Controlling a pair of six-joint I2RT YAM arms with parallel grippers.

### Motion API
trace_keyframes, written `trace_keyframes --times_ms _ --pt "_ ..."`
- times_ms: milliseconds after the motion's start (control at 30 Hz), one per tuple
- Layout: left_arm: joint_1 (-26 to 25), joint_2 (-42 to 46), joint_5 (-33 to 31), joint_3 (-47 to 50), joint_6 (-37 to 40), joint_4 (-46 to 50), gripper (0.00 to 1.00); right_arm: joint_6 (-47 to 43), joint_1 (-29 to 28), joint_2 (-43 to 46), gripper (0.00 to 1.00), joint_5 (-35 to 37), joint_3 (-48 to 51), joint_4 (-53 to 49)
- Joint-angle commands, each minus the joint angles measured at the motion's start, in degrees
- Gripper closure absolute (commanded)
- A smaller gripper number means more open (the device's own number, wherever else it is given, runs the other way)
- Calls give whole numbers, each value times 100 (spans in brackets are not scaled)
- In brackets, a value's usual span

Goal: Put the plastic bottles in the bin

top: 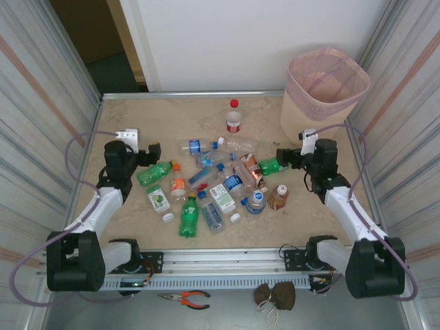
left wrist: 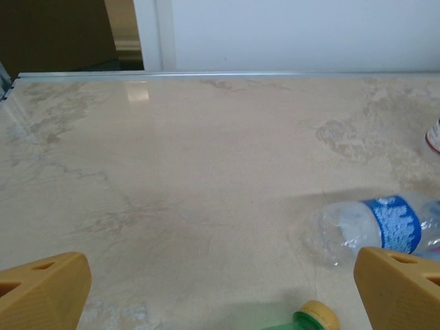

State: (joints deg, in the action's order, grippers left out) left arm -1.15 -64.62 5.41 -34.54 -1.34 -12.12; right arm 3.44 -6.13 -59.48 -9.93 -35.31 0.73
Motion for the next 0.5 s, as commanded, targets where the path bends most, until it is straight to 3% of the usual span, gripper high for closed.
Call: trace_keyframes --times_ms 0,100,300,467 --pt "-12 194 110 -674 -717 1432 1 600 -367 506 5 471 -304 -1755" --pt "-3 242 665 -1129 -1023 2198 1 1122 -798 754 7 875 -560 -2560" --pt "227 379 2251 -1507 -1440 2857 1 2414 -1448 776 15 1527 -1189 -4076" --pt "291 397 2627 -1928 -970 3553 1 3241 -2035 476 17 1942 -1427 -5031"
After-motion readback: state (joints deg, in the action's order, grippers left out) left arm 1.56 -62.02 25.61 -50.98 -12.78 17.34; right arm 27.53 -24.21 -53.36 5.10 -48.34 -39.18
